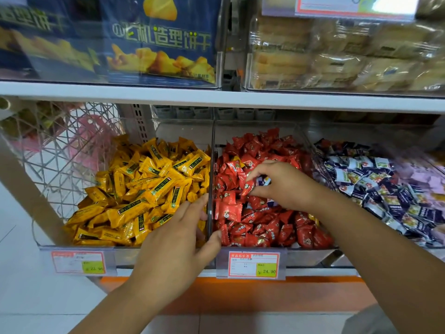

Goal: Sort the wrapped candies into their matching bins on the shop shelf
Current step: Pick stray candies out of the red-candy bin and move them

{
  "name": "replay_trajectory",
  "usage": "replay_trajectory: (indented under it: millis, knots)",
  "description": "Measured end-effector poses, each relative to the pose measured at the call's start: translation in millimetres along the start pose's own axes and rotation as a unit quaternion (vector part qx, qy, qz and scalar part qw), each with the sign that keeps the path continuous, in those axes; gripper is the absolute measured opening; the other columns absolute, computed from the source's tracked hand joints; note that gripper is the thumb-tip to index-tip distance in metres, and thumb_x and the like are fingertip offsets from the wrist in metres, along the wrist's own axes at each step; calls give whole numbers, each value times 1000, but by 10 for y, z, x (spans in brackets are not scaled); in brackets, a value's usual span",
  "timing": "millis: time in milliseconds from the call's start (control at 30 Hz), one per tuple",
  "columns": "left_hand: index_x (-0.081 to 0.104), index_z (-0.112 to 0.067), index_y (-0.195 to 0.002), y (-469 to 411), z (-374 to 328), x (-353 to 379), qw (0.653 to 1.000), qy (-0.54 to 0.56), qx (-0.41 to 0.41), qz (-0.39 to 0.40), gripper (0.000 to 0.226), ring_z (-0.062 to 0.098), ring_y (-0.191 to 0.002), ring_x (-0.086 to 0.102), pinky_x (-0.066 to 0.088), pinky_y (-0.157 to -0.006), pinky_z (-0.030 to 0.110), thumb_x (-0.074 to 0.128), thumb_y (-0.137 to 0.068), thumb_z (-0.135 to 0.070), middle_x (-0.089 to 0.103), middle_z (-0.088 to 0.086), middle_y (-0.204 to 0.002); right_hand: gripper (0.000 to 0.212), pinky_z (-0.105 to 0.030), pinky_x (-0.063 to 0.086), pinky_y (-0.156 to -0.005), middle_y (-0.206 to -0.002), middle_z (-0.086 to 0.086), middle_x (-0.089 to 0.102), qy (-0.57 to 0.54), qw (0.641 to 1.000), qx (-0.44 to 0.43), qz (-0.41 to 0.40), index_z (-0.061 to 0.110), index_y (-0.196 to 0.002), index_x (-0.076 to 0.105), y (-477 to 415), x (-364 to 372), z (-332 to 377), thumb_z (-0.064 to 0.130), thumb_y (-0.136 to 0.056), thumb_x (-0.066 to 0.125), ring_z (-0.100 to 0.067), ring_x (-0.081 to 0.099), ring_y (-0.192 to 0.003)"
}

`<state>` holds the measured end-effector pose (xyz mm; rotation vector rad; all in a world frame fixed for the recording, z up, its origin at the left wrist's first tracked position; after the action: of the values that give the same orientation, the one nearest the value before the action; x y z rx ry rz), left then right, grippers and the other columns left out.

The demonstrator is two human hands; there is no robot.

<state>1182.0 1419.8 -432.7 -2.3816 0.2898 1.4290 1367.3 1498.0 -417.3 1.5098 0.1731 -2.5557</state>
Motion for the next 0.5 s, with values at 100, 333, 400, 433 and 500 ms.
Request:
replay_trajectory:
  millis: [100,333,400,433,500]
  knots:
    - [19,-44,-146,-1,-4,4,1000,-3,0,3,68,-12,-90,48,33,-48,14,34,-82,-63,37,-32,-97,23,-7,38,-80,-120,10,59,-37,999,-3,-33,30,-109,67,115,-228,15,23,-87,70,-4,53,-108]
    - [17,-46,-145,4,2,14,1000,13,-10,6,65,-8,-85,52,35,-48,15,40,-86,-60,39,-30,-99,27,-4,32,-76,-113,13,54,-2,988,-9,-155,29,-120,64,453,-689,29,25,-93,62,-1,49,-102]
    - [16,-47,-145,7,4,16,1000,17,-12,6,65,-4,-82,54,36,-49,16,39,-85,-60,40,-29,-99,26,-14,31,-68,-105,5,60,46,969,26,-243,18,-118,67,603,-1011,-105,25,-93,62,-7,49,-95]
    - [17,-48,-144,8,2,15,1000,20,-13,5,65,-3,-81,54,37,-50,16,40,-85,-60,40,-29,-100,26,-19,30,-69,-104,-4,66,63,957,55,-278,12,-115,68,675,-1164,-229,24,-92,63,-15,54,-93]
    - [21,-48,-143,11,-3,6,999,30,-15,-1,64,-2,-82,56,41,-54,16,45,-85,-57,43,-28,-101,25,-27,31,-70,-106,-18,68,77,937,112,-323,5,-110,69,787,-1358,-579,22,-92,64,-32,60,-97]
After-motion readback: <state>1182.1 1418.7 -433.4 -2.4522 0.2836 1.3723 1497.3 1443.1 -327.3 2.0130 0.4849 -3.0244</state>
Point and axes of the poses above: each hand's wrist, its own y-axis away from the middle knuckle, its own x-axis out of the palm, z = x × y, the point moved 9 cm from there along -y, towards the middle knuckle
